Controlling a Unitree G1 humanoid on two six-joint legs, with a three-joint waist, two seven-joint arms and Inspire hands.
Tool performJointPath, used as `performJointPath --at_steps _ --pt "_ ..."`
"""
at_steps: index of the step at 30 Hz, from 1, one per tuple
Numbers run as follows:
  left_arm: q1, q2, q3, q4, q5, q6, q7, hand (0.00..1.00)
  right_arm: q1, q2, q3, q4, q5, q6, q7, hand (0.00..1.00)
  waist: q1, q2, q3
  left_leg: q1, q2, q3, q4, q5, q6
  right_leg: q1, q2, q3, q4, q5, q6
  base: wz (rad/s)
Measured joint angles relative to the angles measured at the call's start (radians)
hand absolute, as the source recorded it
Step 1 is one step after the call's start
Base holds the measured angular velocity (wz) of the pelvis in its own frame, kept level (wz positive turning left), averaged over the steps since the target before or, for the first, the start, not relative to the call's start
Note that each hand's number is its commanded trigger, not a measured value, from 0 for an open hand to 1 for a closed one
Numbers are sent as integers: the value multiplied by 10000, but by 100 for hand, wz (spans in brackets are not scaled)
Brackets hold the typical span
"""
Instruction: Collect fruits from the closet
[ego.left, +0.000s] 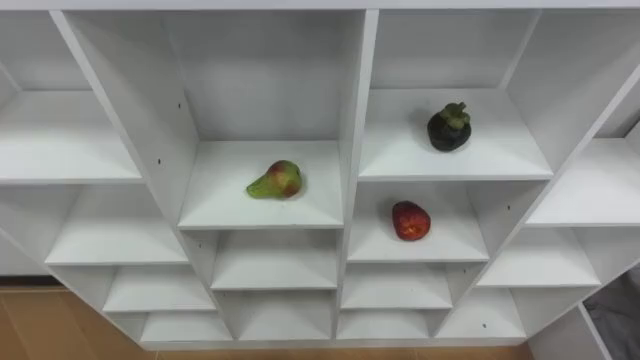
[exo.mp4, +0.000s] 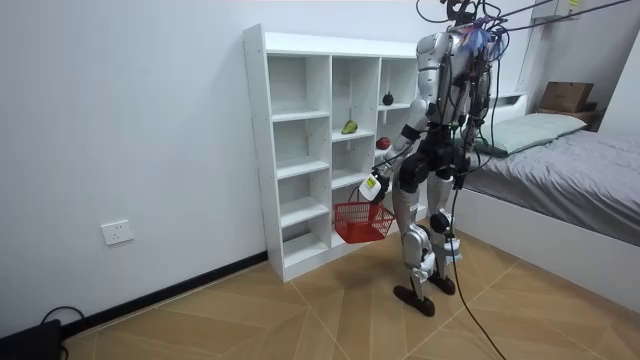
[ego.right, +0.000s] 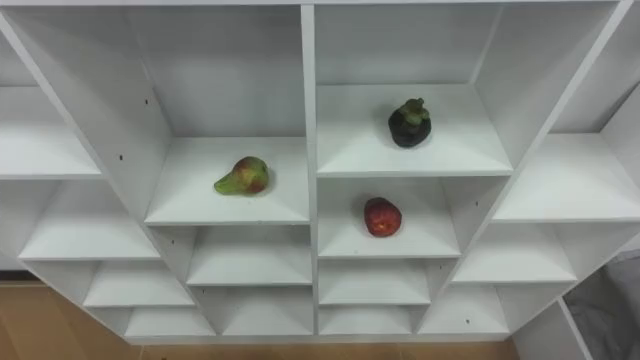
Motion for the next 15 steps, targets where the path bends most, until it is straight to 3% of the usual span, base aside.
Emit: performJointPath --at_steps 15 --pt "20 79 -1 36 -5 0 -127 100 66 0 -11 -319 -173 -197 -114 0 -19 -71 -4 -59 -52 -2 -1 1 0 -58 -1 3 0 0 1 0"
